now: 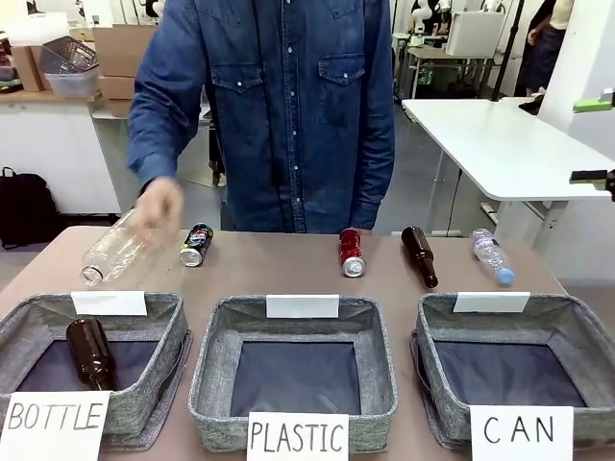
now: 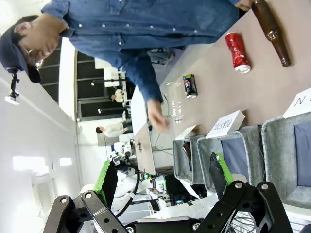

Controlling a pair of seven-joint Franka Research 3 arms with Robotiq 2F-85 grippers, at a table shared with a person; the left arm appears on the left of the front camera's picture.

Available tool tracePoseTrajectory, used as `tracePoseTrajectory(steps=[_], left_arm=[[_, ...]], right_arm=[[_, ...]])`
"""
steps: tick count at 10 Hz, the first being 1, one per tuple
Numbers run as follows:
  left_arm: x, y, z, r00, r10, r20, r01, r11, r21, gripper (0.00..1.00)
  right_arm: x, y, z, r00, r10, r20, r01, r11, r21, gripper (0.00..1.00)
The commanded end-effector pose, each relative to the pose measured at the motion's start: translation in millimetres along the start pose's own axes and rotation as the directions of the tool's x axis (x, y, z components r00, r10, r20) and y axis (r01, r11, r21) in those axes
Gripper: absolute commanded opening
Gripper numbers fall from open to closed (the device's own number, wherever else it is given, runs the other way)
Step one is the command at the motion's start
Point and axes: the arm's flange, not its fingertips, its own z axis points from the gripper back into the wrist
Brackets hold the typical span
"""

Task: Sort the can waste into the basket.
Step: Pick up the can waste from the table and place it in the right Fabric basket.

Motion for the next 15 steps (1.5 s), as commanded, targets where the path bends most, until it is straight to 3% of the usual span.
tracePoseTrajectory(steps=[1,3,4,5,7,9,10,11,12,13,14,15], left_arm=[[3,-2,-11,1.0,-0.017,-0.005,0.017,1.0,0.008,1.0],[0,-2,-25,0.999,-0.022,-0.034,0.022,0.999,0.026,1.0],[1,4,-52,0.995,-0.009,-0.096,0.017,0.996,0.083,1.0],[7,14,-85,0.984,0.03,-0.175,0.002,0.985,0.175,1.0],[26,44,-153,0.909,0.157,-0.385,0.024,0.904,0.426,1.0],[47,87,-209,0.879,0.201,-0.433,0.176,0.707,0.685,1.0],[50,104,-233,0.892,0.135,-0.431,0.282,0.577,0.766,1.0],[45,121,-256,0.878,0.043,-0.477,0.415,0.43,0.802,1.0],[35,135,-277,0.824,-0.009,-0.567,0.539,0.324,0.778,1.0],[23,141,-295,0.811,-0.044,-0.583,0.56,0.346,0.753,1.0],[50,122,-274,0.846,0.026,-0.533,0.455,0.487,0.746,1.0],[50,122,-274,0.846,0.026,-0.533,0.455,0.487,0.746,1.0]], right_arm=[[2,1,-3,1.0,0.015,0.001,-0.016,1.0,0.024,1.0],[2,1,-3,1.0,0.015,0.001,-0.016,1.0,0.024,1.0],[2,1,-3,1.0,0.015,0.001,-0.016,1.0,0.024,1.0],[2,1,-3,1.0,0.015,0.001,-0.016,1.0,0.024,1.0],[2,1,-3,1.0,0.015,0.001,-0.016,1.0,0.024,1.0],[2,1,-3,1.0,0.015,0.001,-0.016,1.0,0.024,1.0],[2,1,-3,1.0,0.015,0.001,-0.016,1.0,0.024,1.0],[2,1,-3,1.0,0.015,0.001,-0.016,1.0,0.024,1.0],[2,1,-3,1.0,0.015,0.001,-0.016,1.0,0.024,1.0],[2,1,-3,1.0,0.015,0.001,-0.016,1.0,0.024,1.0],[2,1,-3,1.0,0.015,0.001,-0.016,1.0,0.024,1.0],[2,1,-3,1.0,0.015,0.001,-0.016,1.0,0.024,1.0]])
